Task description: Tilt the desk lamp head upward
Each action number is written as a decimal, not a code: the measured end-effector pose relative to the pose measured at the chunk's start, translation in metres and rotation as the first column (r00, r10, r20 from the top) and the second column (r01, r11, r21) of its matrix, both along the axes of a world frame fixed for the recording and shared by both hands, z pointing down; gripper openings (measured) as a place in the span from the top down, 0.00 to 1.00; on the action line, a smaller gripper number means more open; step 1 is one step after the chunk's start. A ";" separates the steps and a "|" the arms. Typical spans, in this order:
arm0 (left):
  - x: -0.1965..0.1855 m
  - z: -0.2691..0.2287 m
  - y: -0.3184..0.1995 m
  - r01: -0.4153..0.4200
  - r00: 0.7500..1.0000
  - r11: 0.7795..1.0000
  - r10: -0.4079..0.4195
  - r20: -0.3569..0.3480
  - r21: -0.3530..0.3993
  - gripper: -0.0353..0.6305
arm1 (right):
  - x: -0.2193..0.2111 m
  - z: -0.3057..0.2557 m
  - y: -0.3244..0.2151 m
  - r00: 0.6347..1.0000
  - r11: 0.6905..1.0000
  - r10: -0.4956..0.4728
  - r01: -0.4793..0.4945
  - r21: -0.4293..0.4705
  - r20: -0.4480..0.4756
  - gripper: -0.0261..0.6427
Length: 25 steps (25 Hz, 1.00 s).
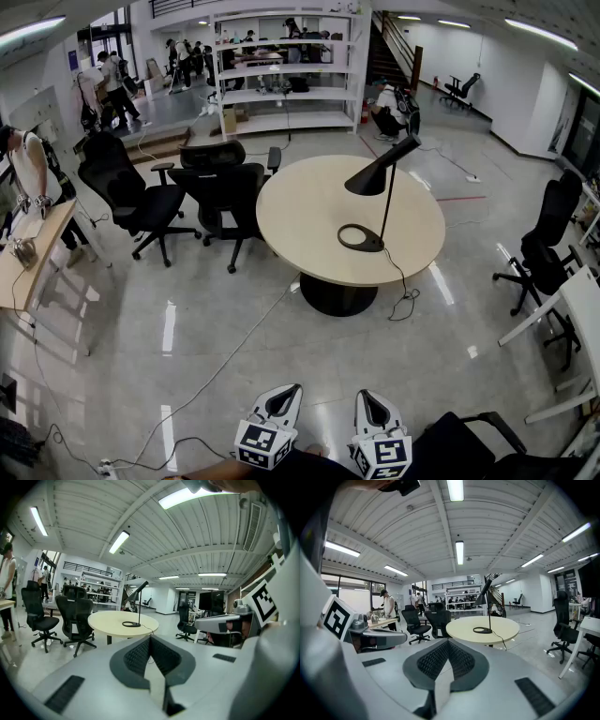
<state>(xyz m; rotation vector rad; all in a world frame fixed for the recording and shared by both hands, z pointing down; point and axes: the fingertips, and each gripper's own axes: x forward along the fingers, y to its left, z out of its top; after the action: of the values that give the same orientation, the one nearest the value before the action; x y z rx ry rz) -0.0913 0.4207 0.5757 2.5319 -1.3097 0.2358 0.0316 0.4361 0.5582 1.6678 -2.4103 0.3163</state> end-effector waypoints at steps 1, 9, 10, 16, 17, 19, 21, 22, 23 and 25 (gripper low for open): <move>-0.002 0.000 -0.003 -0.001 1.000 1.000 0.001 0.000 -0.001 0.88 | -0.002 0.000 -0.003 1.000 1.000 0.001 -0.001 -0.001 0.000 0.95; -0.018 -0.003 -0.044 -0.018 1.000 1.000 0.018 -0.010 -0.013 0.88 | -0.017 0.001 -0.045 1.000 1.000 0.021 -0.021 0.005 0.013 0.95; -0.019 -0.004 -0.049 -0.022 1.000 1.000 0.022 -0.013 -0.013 0.88 | -0.019 -0.001 -0.049 1.000 1.000 0.023 -0.023 -0.004 0.010 0.95; -0.033 -0.015 -0.088 -0.043 0.999 0.999 0.042 -0.033 -0.005 0.88 | -0.033 -0.013 -0.086 0.999 0.999 0.044 -0.044 0.008 -0.013 0.95; -0.036 -0.019 -0.096 -0.048 0.998 0.999 0.048 -0.037 -0.002 0.88 | -0.036 -0.017 -0.093 0.999 0.999 0.050 -0.050 0.012 -0.015 0.95; -0.040 -0.025 -0.111 -0.059 0.997 0.998 0.059 -0.047 0.004 0.88 | -0.041 -0.025 -0.106 0.998 0.998 0.062 -0.062 0.017 -0.023 0.95; -0.044 -0.029 -0.124 -0.070 0.996 0.997 0.070 -0.061 0.011 0.88 | -0.046 -0.029 -0.116 0.997 0.997 0.069 -0.069 0.022 -0.036 0.95; -0.046 -0.030 -0.129 -0.076 0.995 0.997 0.077 -0.068 0.015 0.88 | -0.049 -0.030 -0.121 0.996 0.997 0.073 -0.072 0.024 -0.043 0.95; -0.049 -0.031 -0.135 -0.083 0.994 0.996 0.084 -0.074 0.018 0.88 | -0.053 -0.031 -0.125 0.996 0.997 0.078 -0.077 0.024 -0.049 0.95; -0.056 -0.030 -0.144 -0.098 0.992 0.995 0.099 -0.083 0.018 0.88 | -0.062 -0.031 -0.132 0.994 0.996 0.088 -0.087 0.023 -0.059 0.95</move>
<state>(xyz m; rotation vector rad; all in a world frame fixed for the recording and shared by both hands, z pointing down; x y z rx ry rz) -0.1470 0.2771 0.5455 2.5914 -1.1613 0.1385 -0.0306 0.3040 0.5267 1.7690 -2.3097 0.2525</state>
